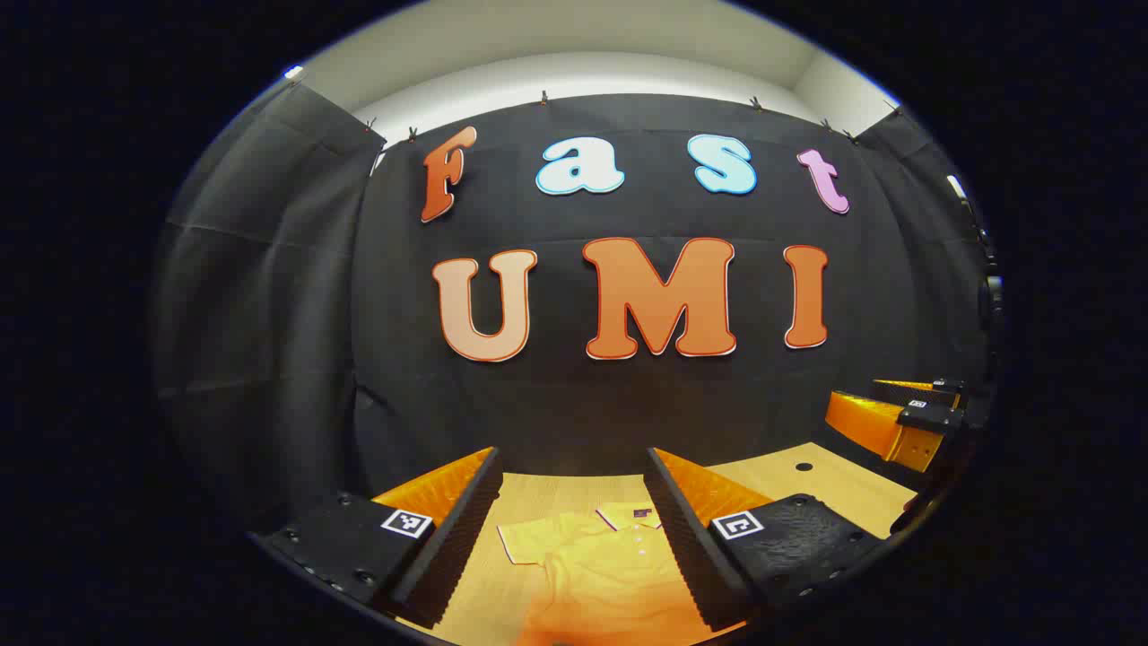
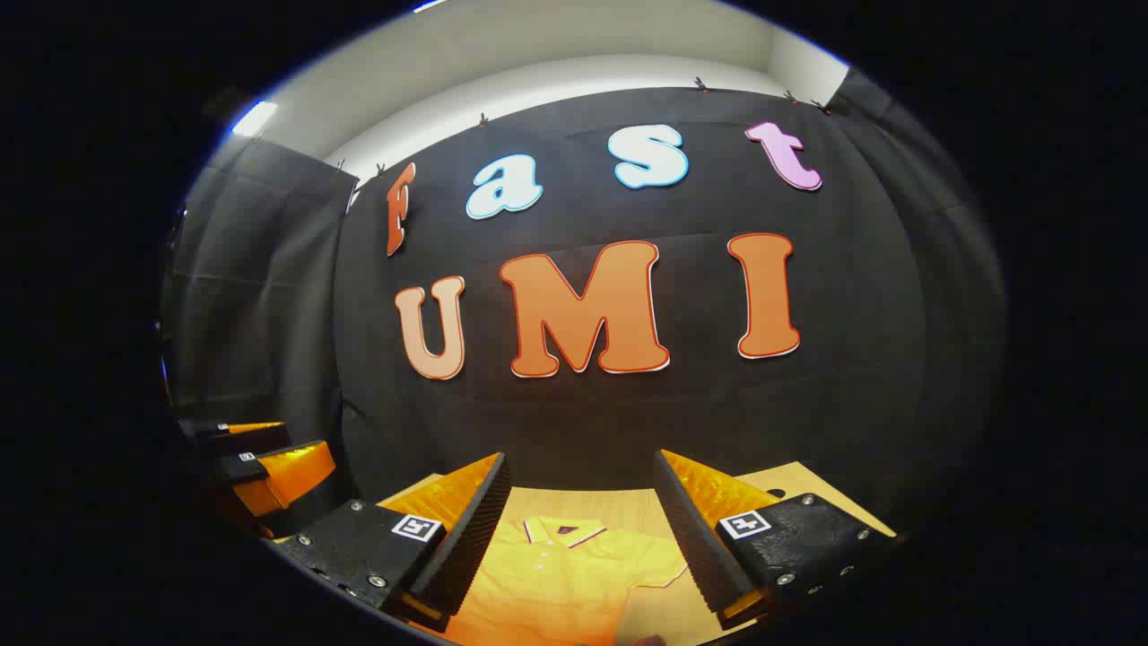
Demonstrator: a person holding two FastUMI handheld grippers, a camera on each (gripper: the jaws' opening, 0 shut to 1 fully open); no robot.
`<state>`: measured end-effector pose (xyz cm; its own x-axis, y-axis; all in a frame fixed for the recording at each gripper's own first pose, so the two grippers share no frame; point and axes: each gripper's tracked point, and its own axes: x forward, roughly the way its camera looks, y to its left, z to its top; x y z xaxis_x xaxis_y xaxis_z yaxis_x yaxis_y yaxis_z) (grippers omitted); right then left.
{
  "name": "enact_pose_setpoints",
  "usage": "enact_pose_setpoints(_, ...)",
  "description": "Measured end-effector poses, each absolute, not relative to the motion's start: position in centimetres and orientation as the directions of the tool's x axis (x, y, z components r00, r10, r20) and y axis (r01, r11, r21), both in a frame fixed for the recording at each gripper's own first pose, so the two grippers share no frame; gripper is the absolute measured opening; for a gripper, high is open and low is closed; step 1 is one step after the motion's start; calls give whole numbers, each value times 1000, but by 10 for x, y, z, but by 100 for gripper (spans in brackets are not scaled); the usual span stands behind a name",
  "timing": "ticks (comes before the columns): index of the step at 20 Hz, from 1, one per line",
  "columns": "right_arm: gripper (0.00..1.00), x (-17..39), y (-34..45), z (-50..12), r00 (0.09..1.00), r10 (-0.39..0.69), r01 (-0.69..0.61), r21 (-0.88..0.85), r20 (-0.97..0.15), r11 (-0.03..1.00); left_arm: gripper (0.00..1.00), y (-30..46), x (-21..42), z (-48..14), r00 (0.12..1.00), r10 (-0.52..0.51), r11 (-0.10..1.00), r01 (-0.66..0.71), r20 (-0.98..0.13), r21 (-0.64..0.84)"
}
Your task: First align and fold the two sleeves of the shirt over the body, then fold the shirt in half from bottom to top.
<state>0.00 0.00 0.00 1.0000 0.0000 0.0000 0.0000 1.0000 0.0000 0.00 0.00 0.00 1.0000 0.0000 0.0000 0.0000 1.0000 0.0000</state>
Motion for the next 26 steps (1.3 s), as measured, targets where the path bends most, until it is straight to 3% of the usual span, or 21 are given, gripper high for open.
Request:
enact_pose_setpoints(9, 97, -12, 56, -13, 992, -125, 125, -39, -2, 991, 97, 56, 12, -13, 992, -123, 992, 123, -4, 22)
enact_pose_setpoints(10, 92, -13, 60, -16, 993, -118, 118, -48, -14, 992, 97, 55, 10, -14, 991, -135, 991, 135, -2, 5)
enact_pose_setpoints(11, 97, -14, 61, -20, 993, -112, 110, -63, -30, 992, 97, 51, 9, -16, 990, -142, 990, 142, -2, -14)
enact_pose_setpoints(17, 97, 0, 40, -36, 991, -83, 75, -84, -104, 994, 98, 54, 12, -8, 998, -55, 998, 55, 15, 18)
enact_pose_setpoints(26, 97, 32, -57, -104, 918, -208, 182, -108, -337, 977, 97, 49, 21, -30, 998, 14, 1000, -15, -59, -16)
